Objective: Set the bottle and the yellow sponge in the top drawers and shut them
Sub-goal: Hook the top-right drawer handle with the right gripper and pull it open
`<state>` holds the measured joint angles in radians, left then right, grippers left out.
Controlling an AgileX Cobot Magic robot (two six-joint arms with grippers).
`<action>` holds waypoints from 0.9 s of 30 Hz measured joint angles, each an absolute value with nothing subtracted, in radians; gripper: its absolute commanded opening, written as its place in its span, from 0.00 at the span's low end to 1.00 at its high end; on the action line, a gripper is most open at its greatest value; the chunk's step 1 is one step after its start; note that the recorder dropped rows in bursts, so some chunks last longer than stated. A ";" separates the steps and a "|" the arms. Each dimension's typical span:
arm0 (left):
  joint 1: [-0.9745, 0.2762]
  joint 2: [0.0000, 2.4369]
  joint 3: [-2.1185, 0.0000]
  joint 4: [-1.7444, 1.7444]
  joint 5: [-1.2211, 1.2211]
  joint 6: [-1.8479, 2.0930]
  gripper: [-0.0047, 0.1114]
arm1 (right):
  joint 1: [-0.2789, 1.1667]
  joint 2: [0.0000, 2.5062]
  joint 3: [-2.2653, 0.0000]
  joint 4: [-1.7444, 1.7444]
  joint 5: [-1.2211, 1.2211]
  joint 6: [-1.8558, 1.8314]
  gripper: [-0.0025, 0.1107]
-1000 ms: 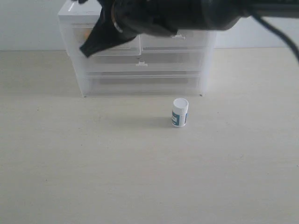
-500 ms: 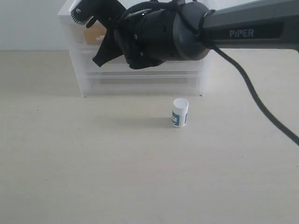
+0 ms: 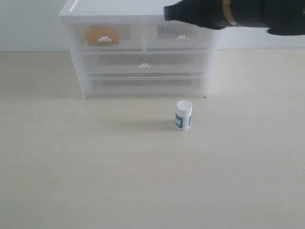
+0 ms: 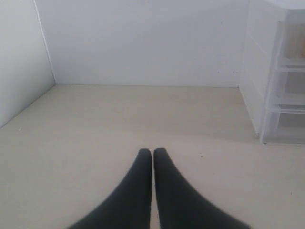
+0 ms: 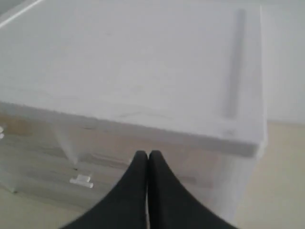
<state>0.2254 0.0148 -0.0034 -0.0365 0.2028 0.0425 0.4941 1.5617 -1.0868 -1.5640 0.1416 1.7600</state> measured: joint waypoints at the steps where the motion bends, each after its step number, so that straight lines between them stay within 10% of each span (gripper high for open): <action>1: 0.225 0.015 -0.003 -0.036 0.203 0.042 0.07 | 0.436 1.558 -1.053 -1.633 0.074 1.913 0.02; 7: 0.225 0.015 -0.003 -0.036 0.203 0.042 0.07 | 0.256 1.613 -1.055 -1.676 -0.561 1.917 0.02; 27: 0.225 0.015 -0.003 -0.036 0.203 0.042 0.07 | 0.209 1.492 -0.747 -0.812 -0.387 1.289 0.02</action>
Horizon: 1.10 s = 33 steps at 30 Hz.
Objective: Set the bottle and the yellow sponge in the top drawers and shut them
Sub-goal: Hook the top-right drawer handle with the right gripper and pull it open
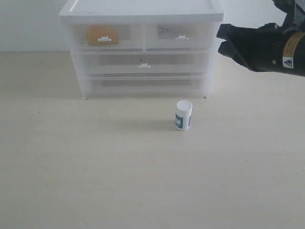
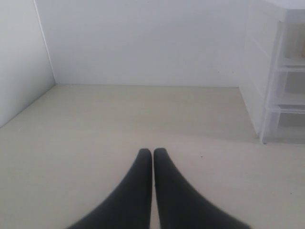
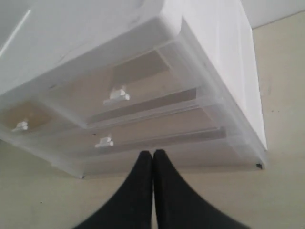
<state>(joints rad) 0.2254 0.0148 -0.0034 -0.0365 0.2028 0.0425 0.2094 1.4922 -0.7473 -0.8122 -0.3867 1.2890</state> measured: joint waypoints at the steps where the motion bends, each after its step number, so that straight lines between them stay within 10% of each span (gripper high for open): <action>1: 0.225 0.015 -0.003 -0.036 0.203 0.042 0.07 | 0.209 1.477 -0.713 -0.747 -0.425 1.215 0.02; 17: 0.225 0.015 -0.003 -0.036 0.203 0.042 0.07 | 0.251 1.745 -0.641 -0.564 -1.080 1.332 0.03; 26: 0.225 0.015 -0.003 -0.036 0.203 0.042 0.07 | 0.255 1.954 -0.753 -0.504 -1.197 1.610 0.43; 33: 0.225 0.015 -0.003 -0.036 0.203 0.042 0.07 | 0.285 1.965 -0.822 -0.476 -1.182 1.742 0.47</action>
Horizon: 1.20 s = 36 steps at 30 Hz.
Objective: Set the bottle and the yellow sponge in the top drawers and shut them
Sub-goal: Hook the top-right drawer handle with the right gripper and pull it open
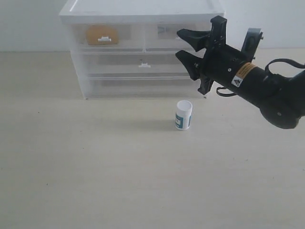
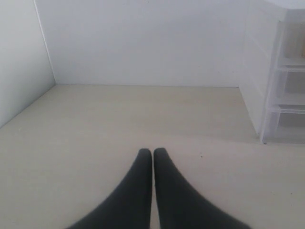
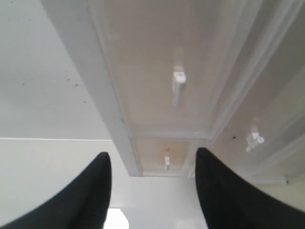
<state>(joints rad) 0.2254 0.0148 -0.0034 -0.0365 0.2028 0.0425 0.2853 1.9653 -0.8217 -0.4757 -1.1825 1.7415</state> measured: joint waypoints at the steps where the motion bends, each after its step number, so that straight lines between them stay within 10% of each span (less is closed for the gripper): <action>1: 0.225 0.015 -0.003 -0.036 0.203 0.042 0.07 | 0.287 1.965 -0.831 -0.474 -1.162 1.746 0.47; 14: 0.225 0.015 -0.003 -0.036 0.203 0.042 0.07 | 0.290 1.965 -0.942 -0.417 -0.968 1.747 0.44; 21: 0.225 0.015 -0.003 -0.036 0.203 0.042 0.07 | 0.295 1.965 -0.966 -0.438 -0.944 1.720 0.02; 36: 0.225 0.015 -0.003 -0.036 0.203 0.042 0.07 | 0.292 1.964 -0.976 -0.465 -0.859 1.683 0.02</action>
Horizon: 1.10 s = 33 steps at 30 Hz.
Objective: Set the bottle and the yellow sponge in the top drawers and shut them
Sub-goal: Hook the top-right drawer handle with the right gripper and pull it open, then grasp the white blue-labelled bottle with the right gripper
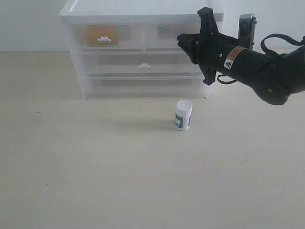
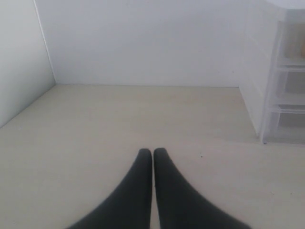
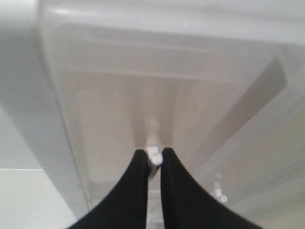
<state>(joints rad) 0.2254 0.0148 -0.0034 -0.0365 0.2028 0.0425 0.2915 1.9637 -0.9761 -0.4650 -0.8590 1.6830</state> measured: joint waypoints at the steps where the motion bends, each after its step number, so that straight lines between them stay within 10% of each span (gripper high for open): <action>1: 0.225 0.015 -0.003 -0.036 0.203 0.042 0.07 | 0.292 1.966 -0.965 -0.465 -0.875 1.683 0.02; 15: 0.225 0.015 -0.003 -0.036 0.203 0.042 0.07 | 0.290 1.905 -0.574 -0.468 -1.263 1.483 0.03; 23: 0.225 0.015 -0.003 -0.036 0.203 0.042 0.07 | 0.290 1.853 -0.548 -0.627 -1.154 1.293 0.59; 33: 0.225 0.015 -0.003 -0.036 0.203 0.042 0.07 | 0.290 1.720 -0.496 -0.634 -0.792 0.703 0.65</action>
